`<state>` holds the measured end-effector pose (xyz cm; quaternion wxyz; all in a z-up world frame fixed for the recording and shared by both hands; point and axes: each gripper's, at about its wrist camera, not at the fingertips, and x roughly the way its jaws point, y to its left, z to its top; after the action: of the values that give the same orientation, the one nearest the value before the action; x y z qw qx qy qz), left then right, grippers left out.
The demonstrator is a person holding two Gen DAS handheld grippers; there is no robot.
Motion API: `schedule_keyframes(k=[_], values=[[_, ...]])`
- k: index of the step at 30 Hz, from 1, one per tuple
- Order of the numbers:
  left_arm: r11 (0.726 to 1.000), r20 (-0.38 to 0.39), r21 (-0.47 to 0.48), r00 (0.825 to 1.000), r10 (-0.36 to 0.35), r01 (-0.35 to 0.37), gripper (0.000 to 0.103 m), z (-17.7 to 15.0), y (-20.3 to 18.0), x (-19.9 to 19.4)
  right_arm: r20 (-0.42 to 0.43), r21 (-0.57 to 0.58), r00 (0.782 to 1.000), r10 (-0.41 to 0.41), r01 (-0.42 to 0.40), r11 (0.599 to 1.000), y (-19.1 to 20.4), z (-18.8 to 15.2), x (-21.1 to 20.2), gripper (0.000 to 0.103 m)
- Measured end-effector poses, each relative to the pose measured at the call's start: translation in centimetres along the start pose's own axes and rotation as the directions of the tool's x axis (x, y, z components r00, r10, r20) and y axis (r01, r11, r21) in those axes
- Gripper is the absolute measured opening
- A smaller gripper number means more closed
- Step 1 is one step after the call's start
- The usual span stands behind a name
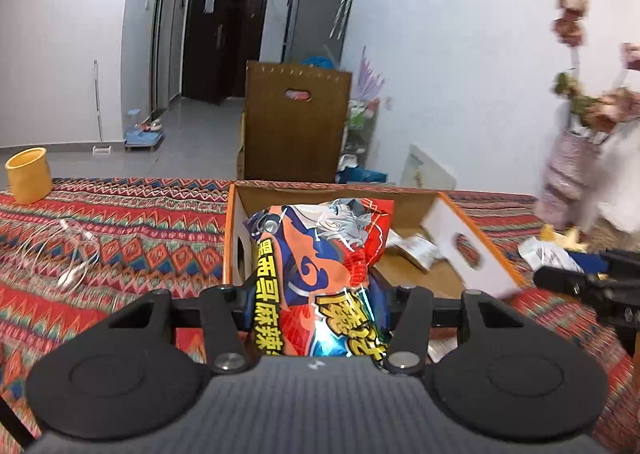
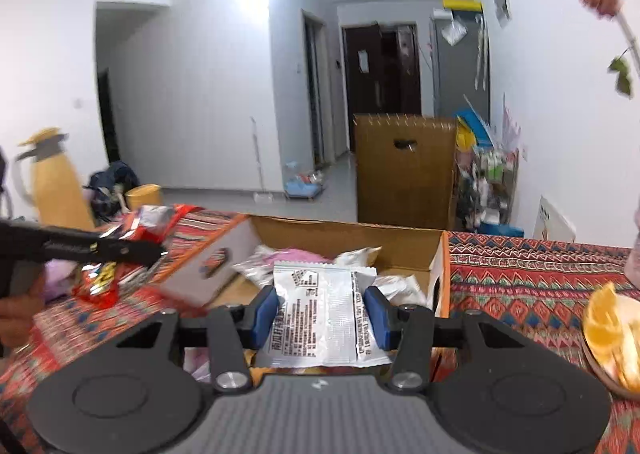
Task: Organize snacks
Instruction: 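Lower the chip bag and sachet into the cardboard box and open both tools, then move both tools back over the remaining snacks on the table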
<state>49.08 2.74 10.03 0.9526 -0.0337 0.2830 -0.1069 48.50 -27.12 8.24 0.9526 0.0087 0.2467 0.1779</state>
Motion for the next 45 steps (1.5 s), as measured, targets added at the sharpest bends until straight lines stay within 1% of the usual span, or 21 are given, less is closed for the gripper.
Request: schedule_keyframes(k=[2,4,8,10,11,12,13,14,15,17,21,23,27,31,33,35,37,39,43,44,45], values=[[0.999,-0.009,0.017,0.999,0.039,-0.039,0.052,0.9,0.3,3.1,-0.037,0.004,0.998,-0.051,0.051,0.999,-1.8,1.8,4.5,0.048],[0.998,-0.031,0.032,0.998,0.058,-0.057,0.052,1.7,0.5,6.2,-0.075,0.014,0.992,-0.099,0.1,0.995,-3.5,3.0,8.9,0.048],[0.995,-0.094,0.05,0.992,0.087,-0.083,0.052,1.8,0.7,11.0,-0.178,-0.021,0.97,-0.166,0.165,0.986,-5.8,4.4,16.7,0.048],[0.995,-0.119,0.052,0.989,0.087,-0.082,0.057,1.4,0.9,12.5,-0.206,-0.044,0.958,-0.199,0.195,0.98,-6.4,4.6,19.6,0.049],[0.996,-0.127,0.043,0.989,0.082,-0.077,0.064,1.2,1.1,12.9,-0.218,-0.047,0.954,-0.206,0.201,0.979,-6.7,4.6,20.7,0.058],[0.997,-0.127,0.03,0.99,0.069,-0.066,0.068,0.9,1.4,13.2,-0.23,-0.04,0.951,-0.209,0.205,0.978,-6.8,4.5,21.3,0.065],[0.998,-0.124,0.023,0.991,0.057,-0.054,0.069,0.6,1.7,13.4,-0.224,-0.022,0.956,-0.19,0.19,0.981,-7.0,4.7,21.5,0.07],[0.999,-0.119,0.023,0.992,0.052,-0.049,0.071,0.5,1.9,13.4,-0.201,-0.007,0.964,-0.171,0.173,0.985,-7.0,4.9,21.3,0.079],[0.999,-0.106,0.032,0.993,0.047,-0.044,0.071,0.3,2.0,13.4,-0.182,0.01,0.972,-0.147,0.151,0.988,-7.1,4.9,21.1,0.084],[0.998,-0.102,0.042,0.994,0.043,-0.039,0.072,0.1,2.1,13.4,-0.175,0.02,0.975,-0.134,0.14,0.99,-7.1,4.6,20.8,0.084],[0.999,-0.112,0.029,0.993,0.04,-0.037,0.074,0.3,2.0,13.5,-0.177,-0.005,0.975,-0.138,0.139,0.99,-7.1,4.4,20.9,0.084],[0.999,-0.11,0.026,0.993,0.048,-0.045,0.076,0.7,1.9,13.2,-0.175,-0.015,0.974,-0.144,0.144,0.989,-6.8,4.2,20.5,0.084],[0.998,-0.083,0.028,0.995,0.05,-0.048,0.08,1.7,1.7,10.9,-0.168,-0.056,0.969,-0.179,0.172,0.984,-5.6,3.9,19.3,0.085],[0.998,-0.038,0.024,0.998,0.052,-0.051,0.082,2.5,1.3,7.3,-0.128,-0.096,0.977,-0.173,0.161,0.982,-3.8,3.6,15.9,0.085],[0.998,-0.022,0.033,0.998,0.05,-0.05,0.083,2.7,0.8,5.0,-0.091,-0.114,0.981,-0.172,0.161,0.98,-3.1,3.8,13.5,0.086],[0.998,-0.003,0.048,0.999,0.045,-0.044,0.086,2.6,0.2,2.5,-0.064,-0.095,0.985,-0.158,0.151,0.984,-2.6,4.1,10.6,0.088],[0.997,0.023,0.064,0.999,0.033,-0.034,0.09,2.3,-0.3,-0.2,-0.038,-0.071,0.991,-0.128,0.125,0.99,-2.3,4.2,7.5,0.09],[0.996,0.063,0.09,0.998,0.01,-0.016,0.099,1.8,-1.1,-3.2,-0.009,-0.067,0.994,-0.106,0.105,0.992,-1.9,4.1,4.1,0.091],[0.992,0.129,0.122,0.992,0.014,-0.03,0.102,1.1,-2.7,-8.6,0.031,-0.086,0.995,-0.094,0.097,0.992,-1.1,3.8,-1.9,0.092],[0.992,0.145,0.124,0.989,0.011,-0.029,0.103,0.8,-3.0,-10.1,0.04,-0.086,0.995,-0.091,0.094,0.992,-0.9,3.6,-3.3,0.094],[0.992,0.161,0.125,0.987,0.005,-0.026,0.103,0.4,-3.4,-11.5,0.051,-0.087,0.995,-0.087,0.091,0.992,-0.6,3.2,-4.9,0.1]])
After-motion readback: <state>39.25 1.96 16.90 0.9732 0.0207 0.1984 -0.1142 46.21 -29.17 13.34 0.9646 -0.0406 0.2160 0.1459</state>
